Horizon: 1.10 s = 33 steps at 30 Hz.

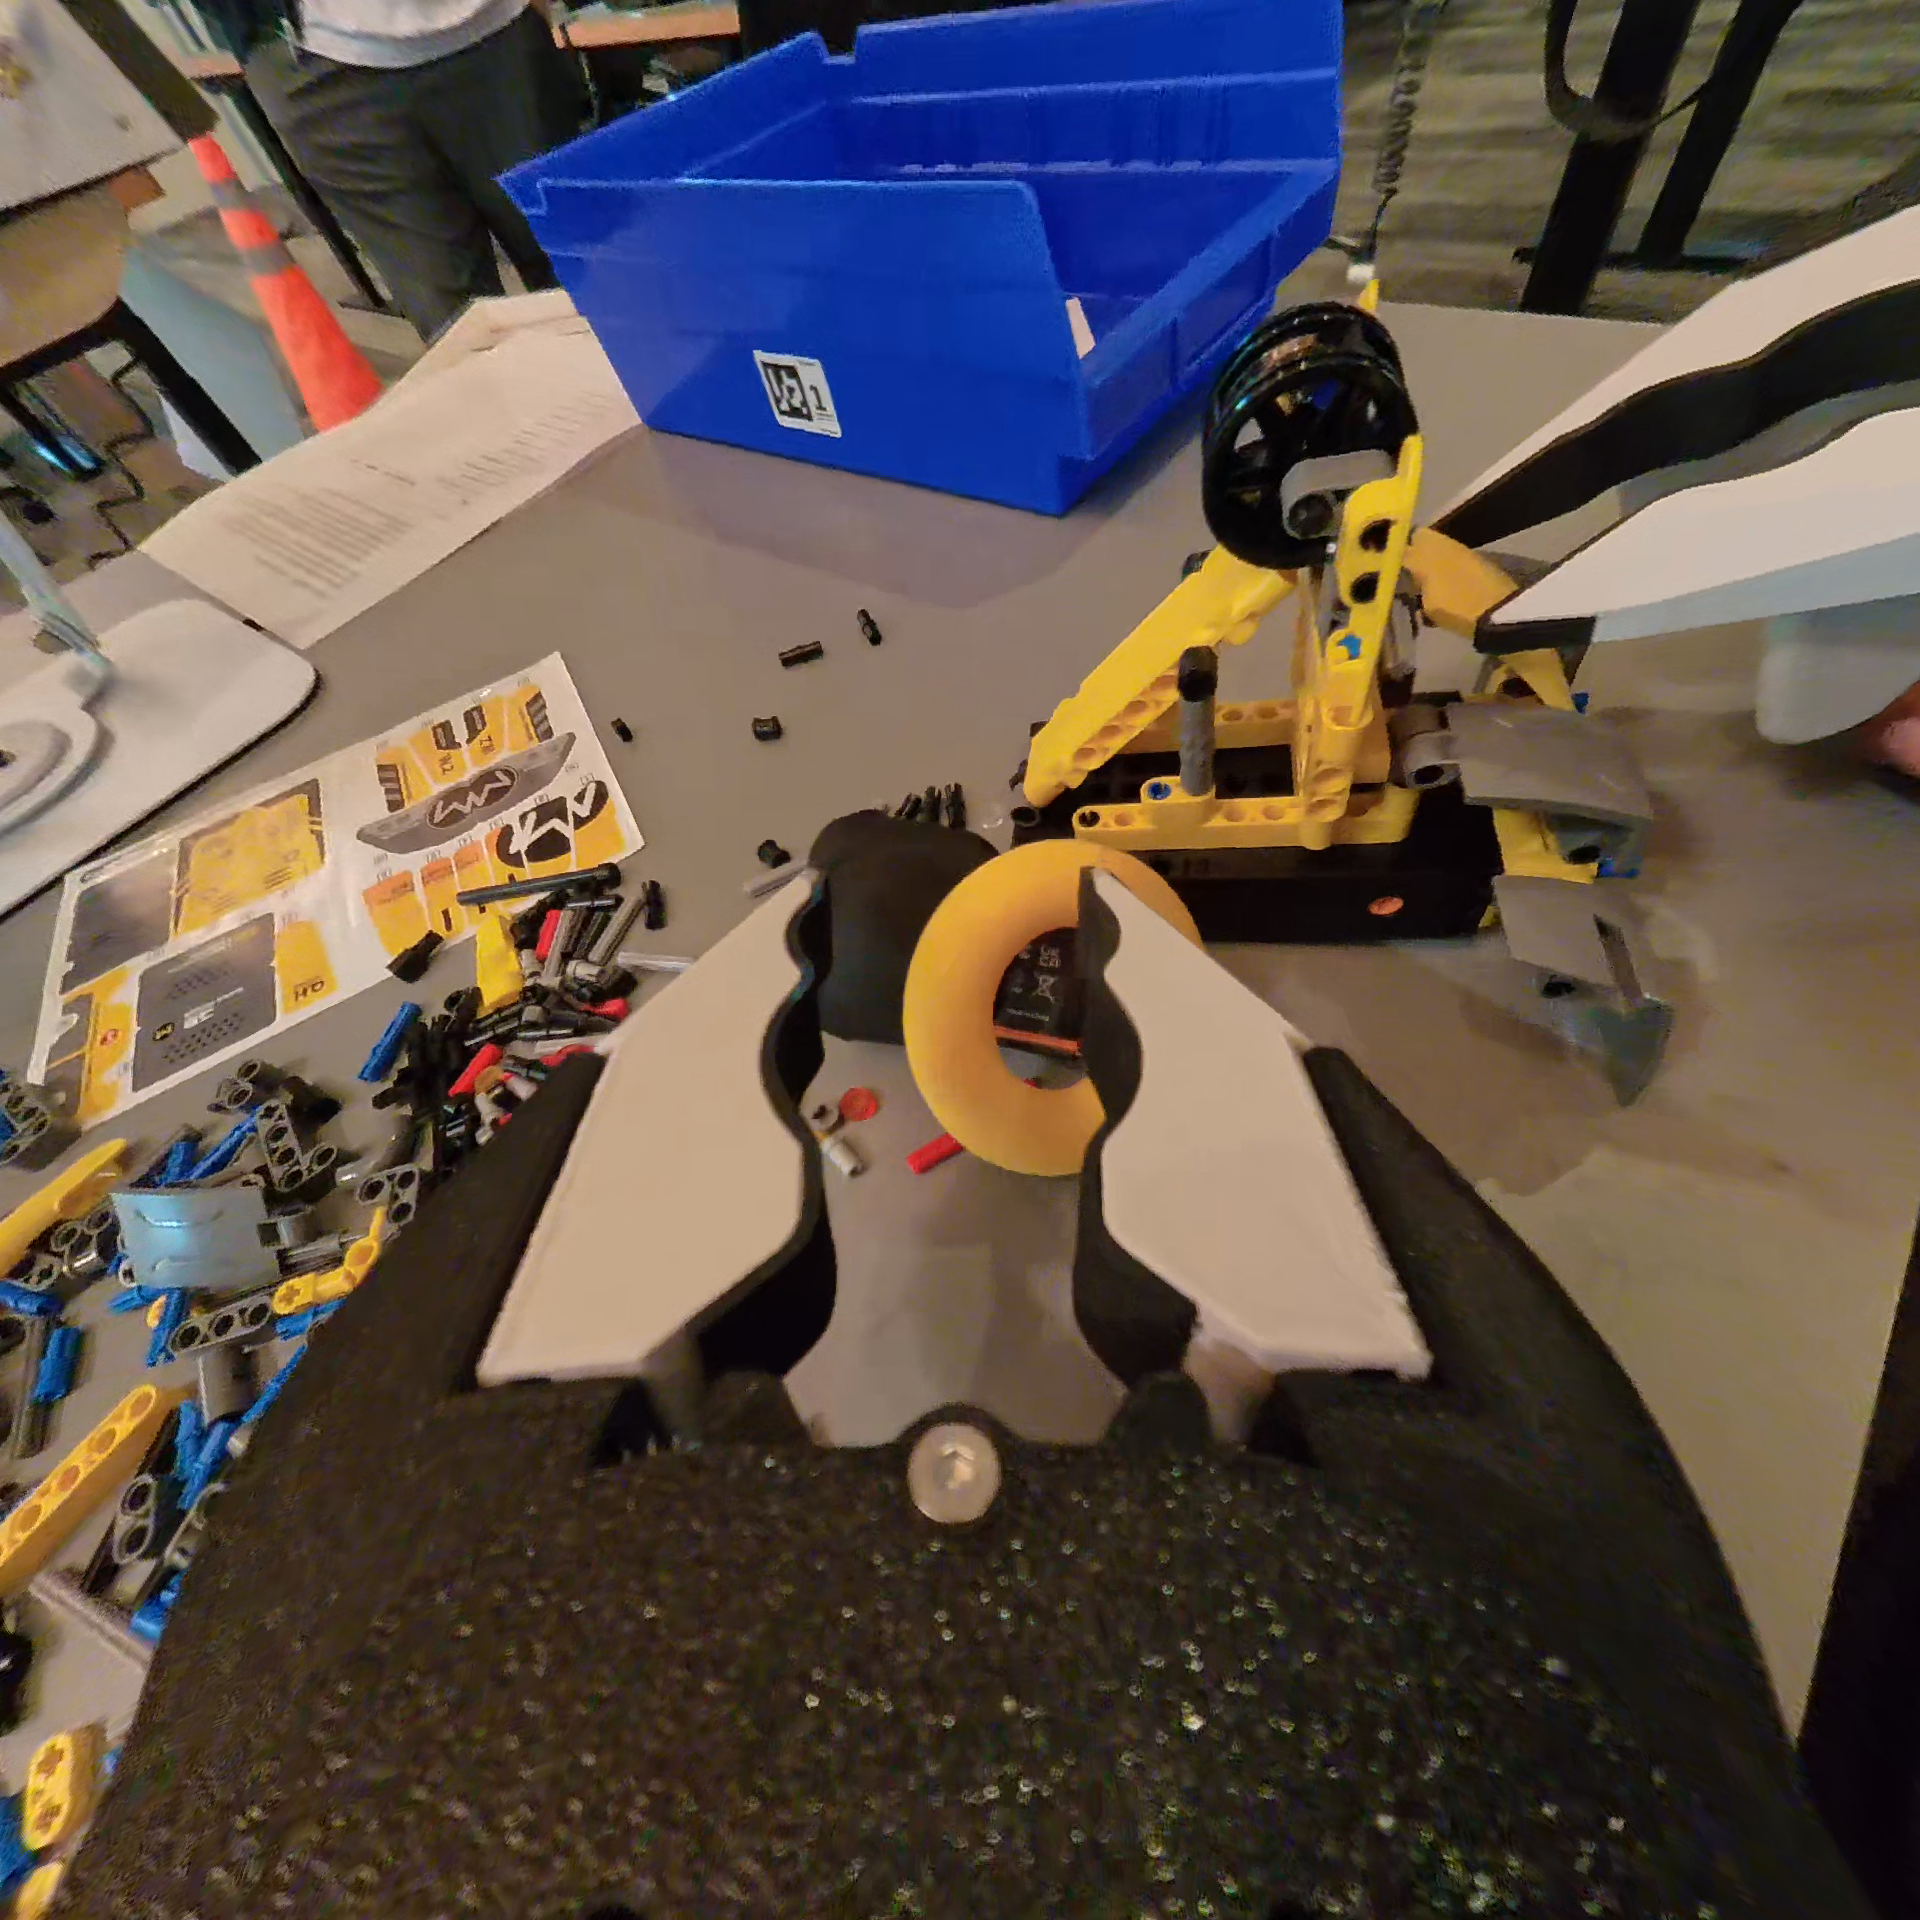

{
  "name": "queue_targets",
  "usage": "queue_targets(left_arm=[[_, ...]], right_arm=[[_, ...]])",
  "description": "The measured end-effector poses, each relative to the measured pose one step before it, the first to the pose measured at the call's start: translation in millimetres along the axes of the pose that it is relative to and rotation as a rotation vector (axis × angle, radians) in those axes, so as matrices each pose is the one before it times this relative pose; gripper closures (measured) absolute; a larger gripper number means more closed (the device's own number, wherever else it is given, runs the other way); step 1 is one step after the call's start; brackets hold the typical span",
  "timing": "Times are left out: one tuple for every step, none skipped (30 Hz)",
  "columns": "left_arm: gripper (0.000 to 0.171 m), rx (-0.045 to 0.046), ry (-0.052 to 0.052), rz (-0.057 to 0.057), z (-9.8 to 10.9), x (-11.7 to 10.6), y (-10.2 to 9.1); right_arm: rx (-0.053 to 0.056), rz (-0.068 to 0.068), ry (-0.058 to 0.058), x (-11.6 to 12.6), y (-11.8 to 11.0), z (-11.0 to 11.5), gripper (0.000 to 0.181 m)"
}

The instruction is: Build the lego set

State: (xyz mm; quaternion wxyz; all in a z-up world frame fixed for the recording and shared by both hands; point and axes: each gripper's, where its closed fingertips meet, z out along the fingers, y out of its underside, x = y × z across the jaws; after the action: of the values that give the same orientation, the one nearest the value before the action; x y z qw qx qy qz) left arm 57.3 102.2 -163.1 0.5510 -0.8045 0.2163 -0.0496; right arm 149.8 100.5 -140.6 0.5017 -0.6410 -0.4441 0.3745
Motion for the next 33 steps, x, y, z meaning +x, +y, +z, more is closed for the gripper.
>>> queue_targets(left_arm=[[0.124, -0.00579, 0.0046, 0.0003, -0.65, -1.40, 1.49], [0.123, -0.00603, 0.0037, 0.0007, -0.76, -1.59, 1.67], [0.123, -0.00518, 0.0104, -0.0003, -0.67, -0.49, 1.53], [0.123, -0.00539, 0.0221, -0.0001, -0.72, 1.52, 1.38], [0.123, -0.00549, 0.0238, -0.0006, -0.31, 2.34, 1.21], [0.123, -0.00492, 0.0157, -0.0012, 0.07, 1.68, 0.79], [0.123, -0.00531, -0.0005, -0.0015, 0.61, -0.16, 0.74], [0.123, -0.00915, -0.0096, -0.0008, 0.97, -1.13, 1.14], [0.123, -0.01090, 0.0007, 0.0040, 1.11, 0.53, 1.27], [0.123, -0.00886, 0.0047, 0.0055, 0.97, 1.25, 1.07], [0.125, -0.01049, -0.0064, 0.0023, 1.11, -0.51, 1.32], [0.127, -0.00903, -0.0003, 0.0037, 0.88, 0.36, 1.03], [0.131, 0.00015, -0.0109, 0.0013, 0.06, -1.08, -0.03], [0.137, 0.00508, -0.0043, -0.0015, -0.69, -0.71, -0.57], [0.140, 0.00462, 0.0080, -0.0018, -0.63, 0.76, -0.51], [0.144, 0.00534, 0.0106, -0.0027, -0.58, 0.98, -0.59], [0.150, 0.00761, 0.0128, -0.0029, -0.84, 1.25, -0.92], [0.152, 0.00396, 0.0083, -0.0028, -0.61, 0.63, -0.45], [0.154, 0.00847, 0.0067, -0.0001, -0.92, 0.84, -1.08], [0.154, 0.01407, -0.0004, 0.0022, -1.56, 0.06, -1.86], [0.155, 0.01968, -0.0074, 0.0008, -1.96, -1.07, -2.72], [0.155, 0.02134, -0.0041, -0.0046, -2.00, -1.19, -3.60], [0.155, 0.01708, 0.0073, -0.0131, -2.08, -0.28, -4.21], [0.155, 0.01448, 0.0107, -0.0174, -2.05, -0.48, -5.11], [0.155, 0.01522, 0.0050, -0.0136, -1.63, -2.06, -6.79], [0.155, 0.01719, -0.0161, -0.0051, -0.98, -5.92, -9.01], [0.155, 0.02644, -0.0501, 0.0011, -0.23, -11.92, -12.38], [0.155, 0.03317, -0.0701, 0.0019, 1.70, -15.83, -15.26], [0.155, 0.02063, -0.0593, 0.0010, 5.47, -15.32, -14.93], [0.155, -0.00086, -0.0322, -0.0002, 10.23, -12.05, -12.74], [0.155, -0.02223, -0.0116, -0.0067, 14.74, -8.75, -9.71], [0.155, -0.02903, 0.0043, -0.0074, 18.09, -5.50, -8.20], [0.155, -0.02486, 0.0080, -0.0014, 20.64, -4.40, -7.49]], right_arm=[[0.0004, 0.0013, -0.0010, 0.00, -0.06, 0.00, 0.157], [0.0006, 0.0015, -0.0013, -0.03, -0.06, -0.08, 0.157], [0.0004, 0.0016, -0.0013, 0.02, -0.07, 0.03, 0.157], [0.0001, 0.0016, -0.0013, 0.02, -0.03, 0.01, 0.157], [-0.0002, 0.0015, -0.0011, 0.06, 0.02, -0.02, 0.157], [-0.0004, 0.0012, -0.0008, -0.04, 0.12, 0.15, 0.157], [-0.0004, 0.0009, -0.0006, 0.04, 0.03, 0.04, 0.157], [-0.0001, 0.0007, -0.0005, -0.02, 0.00, 0.03, 0.157], [0.0002, 0.0004, -0.0004, 0.04, -0.02, -0.05, 0.157], [0.0001, 0.0004, -0.0003, -0.07, -0.02, 0.01, 0.157], [0.0001, 0.0005, -0.0003, 0.01, -0.02, 0.04, 0.157], [0.0002, 0.0005, -0.0004, 0.03, 0.08, -0.03, 0.157], [0.0003, 0.0005, -0.0002, -0.06, -0.04, 0.02, 0.157], [0.0005, 0.0005, 0.0002, 0.15, -0.04, -0.12, 0.157], [0.0003, 0.0006, 0.0003, 0.10, -0.06, 0.05, 0.157], [0.0002, 0.0004, 0.0006, 0.09, 0.00, -0.08, 0.157], [0.0001, -0.0002, 0.0004, 0.07, -0.01, 0.01, 0.157], [0.0000, -0.0007, 0.0006, 0.04, 0.01, -0.03, 0.157], [0.0000, -0.0012, 0.0017, 0.00, 0.02, 0.00, 0.157], [-0.0001, -0.0020, 0.0015, 0.00, 0.01, 0.08, 0.157], [-0.0007, -0.0023, 0.0016, 0.00, 0.08, 0.13, 0.157], [-0.0018, -0.0019, 0.0019, -0.02, 0.21, 0.15, 0.157], [-0.0026, -0.0011, 0.0013, 0.10, 0.36, 0.30, 0.157], [-0.0017, 0.0000, 0.0005, 0.03, 0.15, 0.28, 0.157], [-0.0004, 0.0011, -0.0005, 0.05, 0.03, 0.04, 0.157], [0.0000, 0.0009, -0.0006, 0.07, -0.01, -0.03, 0.157], [0.0000, 0.0001, -0.0002, -0.04, 0.00, 0.00, 0.157], [0.0000, -0.0001, 0.0002, 0.04, 0.00, 0.00, 0.157], [0.0001, -0.0004, 0.0007, -0.01, -0.02, 0.07, 0.157], [0.0002, -0.0012, 0.0010, 0.03, -0.01, -0.05, 0.157], [0.0001, -0.0017, 0.0010, -0.02, 0.01, -0.08, 0.157], [0.0001, -0.0015, 0.0009, -0.09, 0.00, 0.00, 0.157], [0.0001, -0.0006, 0.0004, 0.09, -0.02, 0.01, 0.157]])
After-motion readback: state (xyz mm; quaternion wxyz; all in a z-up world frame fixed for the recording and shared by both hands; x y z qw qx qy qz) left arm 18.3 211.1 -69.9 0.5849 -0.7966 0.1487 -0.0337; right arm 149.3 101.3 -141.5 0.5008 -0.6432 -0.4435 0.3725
